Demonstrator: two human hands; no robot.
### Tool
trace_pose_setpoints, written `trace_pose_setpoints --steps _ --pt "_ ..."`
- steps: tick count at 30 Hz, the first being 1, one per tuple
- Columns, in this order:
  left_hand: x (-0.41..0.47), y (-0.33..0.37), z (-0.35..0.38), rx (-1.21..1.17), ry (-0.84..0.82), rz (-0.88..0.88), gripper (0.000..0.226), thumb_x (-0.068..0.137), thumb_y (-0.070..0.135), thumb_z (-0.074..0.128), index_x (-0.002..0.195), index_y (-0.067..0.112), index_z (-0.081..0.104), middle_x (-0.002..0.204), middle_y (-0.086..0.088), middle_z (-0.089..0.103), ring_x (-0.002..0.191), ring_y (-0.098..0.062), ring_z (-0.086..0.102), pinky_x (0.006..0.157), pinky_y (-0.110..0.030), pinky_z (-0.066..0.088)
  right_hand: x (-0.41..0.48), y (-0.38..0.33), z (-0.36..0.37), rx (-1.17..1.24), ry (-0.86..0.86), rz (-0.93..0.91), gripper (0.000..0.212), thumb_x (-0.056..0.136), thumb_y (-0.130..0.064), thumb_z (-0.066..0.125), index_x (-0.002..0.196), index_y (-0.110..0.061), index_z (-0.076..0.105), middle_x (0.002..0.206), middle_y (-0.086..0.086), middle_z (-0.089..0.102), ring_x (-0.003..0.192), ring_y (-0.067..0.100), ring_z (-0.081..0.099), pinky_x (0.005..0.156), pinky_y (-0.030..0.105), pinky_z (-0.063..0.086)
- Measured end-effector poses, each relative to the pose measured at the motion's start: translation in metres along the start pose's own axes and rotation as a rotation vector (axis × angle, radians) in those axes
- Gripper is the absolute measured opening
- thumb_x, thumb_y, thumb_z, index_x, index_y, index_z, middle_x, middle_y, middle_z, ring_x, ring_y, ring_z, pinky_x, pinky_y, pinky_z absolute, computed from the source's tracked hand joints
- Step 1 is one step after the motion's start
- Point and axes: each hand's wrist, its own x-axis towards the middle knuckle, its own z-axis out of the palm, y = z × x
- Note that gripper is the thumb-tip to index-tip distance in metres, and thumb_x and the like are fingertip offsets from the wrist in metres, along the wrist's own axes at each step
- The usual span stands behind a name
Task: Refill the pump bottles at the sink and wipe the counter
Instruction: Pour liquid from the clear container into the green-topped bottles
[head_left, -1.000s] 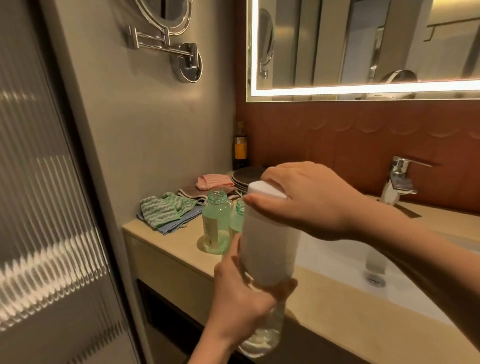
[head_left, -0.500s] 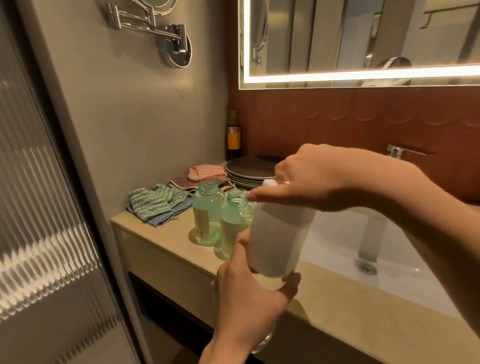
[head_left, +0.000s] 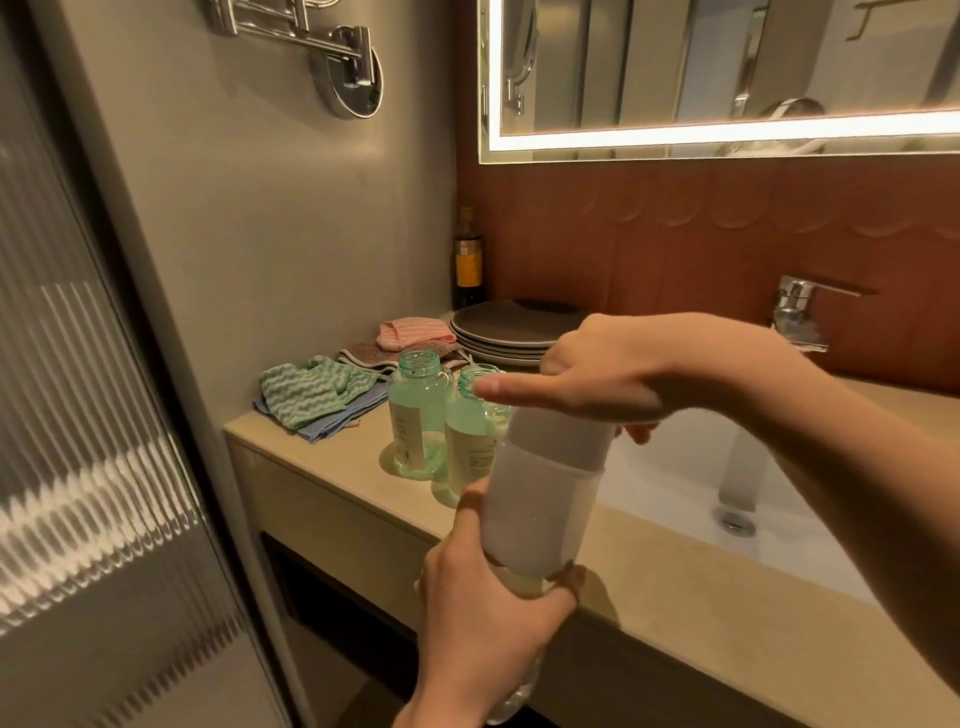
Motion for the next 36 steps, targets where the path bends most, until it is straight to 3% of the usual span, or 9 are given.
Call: trace_pose_setpoints --steps 4,7,10,14,16,19,26,31,36 --pt "-0.001 -0.005 -0.002 -0.019 -0.001 0.02 0.068 0.044 0.054 0.078 0.105 0.044 0.048 0.089 0.022 0.061 0.08 -0.005 0.06 0.063 -0.031 0.054 0.001 0.017 -0.002 0.164 -0.086 -0.171 0.038 0.087 -0.056 0.046 0.114 -0.03 0.052 0.112 -0.002 0.058 0.087 0.012 0.061 0.065 0.026 0.057" --pt "-0.002 -0.01 -0.003 -0.035 -0.007 -0.012 0.064 0.046 0.049 0.08 0.102 0.037 0.051 0.086 0.016 0.062 0.08 -0.009 0.06 0.06 -0.034 0.055 -0.007 0.021 -0.007 0.295 -0.138 -0.316 0.059 0.079 -0.047 0.057 0.131 -0.058 0.031 0.145 -0.023 0.032 0.118 0.001 0.045 0.09 0.022 0.047" --pt "-0.002 -0.011 -0.002 -0.038 -0.001 -0.023 0.071 0.044 0.05 0.079 0.109 0.041 0.05 0.09 0.019 0.063 0.085 -0.008 0.061 0.064 -0.035 0.056 -0.001 0.012 0.001 0.222 -0.056 -0.243 0.071 0.073 -0.068 0.037 0.14 -0.057 0.015 0.154 -0.018 0.02 0.129 0.008 0.038 0.091 0.028 0.049" --pt "-0.003 -0.013 0.001 -0.027 -0.007 -0.03 0.073 0.044 0.053 0.077 0.109 0.051 0.044 0.094 0.024 0.059 0.088 -0.005 0.059 0.071 -0.036 0.056 0.008 0.003 0.014 -0.018 0.008 -0.054 0.081 0.073 -0.078 0.031 0.127 -0.02 0.048 0.119 0.007 0.059 0.084 0.014 0.062 0.06 0.023 0.053" --pt "-0.003 -0.014 0.0 -0.024 -0.027 -0.013 0.072 0.045 0.051 0.079 0.109 0.048 0.046 0.095 0.023 0.06 0.088 -0.006 0.06 0.069 -0.035 0.056 0.007 0.005 0.014 -0.108 0.155 -0.097 0.069 0.077 -0.074 0.037 0.101 -0.013 0.059 0.096 0.004 0.062 0.075 0.013 0.056 0.062 0.025 0.048" --pt "-0.004 -0.016 -0.003 -0.03 -0.042 0.012 0.069 0.048 0.048 0.081 0.11 0.04 0.05 0.094 0.018 0.063 0.086 -0.007 0.061 0.066 -0.036 0.055 0.002 0.015 0.009 -0.024 0.281 -0.174 0.059 0.081 -0.064 0.049 0.118 -0.018 0.053 0.088 -0.01 0.054 0.073 0.003 0.05 0.059 0.018 0.041" --pt "-0.002 -0.022 -0.012 -0.053 0.02 0.031 0.06 0.047 0.05 0.079 0.1 0.043 0.052 0.096 0.023 0.062 0.085 -0.001 0.061 0.063 -0.019 0.052 0.001 0.045 0.021 0.064 0.33 -0.143 0.055 0.082 -0.051 0.059 0.13 -0.027 0.046 0.118 -0.001 0.057 0.092 0.011 0.053 0.072 0.021 0.042" --pt "0.001 -0.029 -0.02 -0.035 0.065 0.023 0.062 0.046 0.054 0.077 0.101 0.04 0.052 0.098 0.026 0.06 0.087 0.003 0.06 0.062 -0.016 0.05 0.014 0.056 0.081 -0.068 0.092 -0.019 0.083 0.089 -0.047 0.055 0.151 -0.026 0.003 0.154 0.002 0.026 0.134 0.02 0.032 0.107 0.032 0.029" --pt "0.002 -0.035 -0.029 -0.022 0.085 0.012 0.066 0.046 0.056 0.076 0.104 0.035 0.053 0.095 0.023 0.061 0.087 0.0 0.061 0.063 -0.014 0.049 0.017 0.066 0.115 -0.069 0.018 -0.026 0.087 0.092 -0.043 0.052 0.149 -0.028 -0.012 0.154 0.001 0.025 0.129 0.019 0.031 0.104 0.03 0.032"
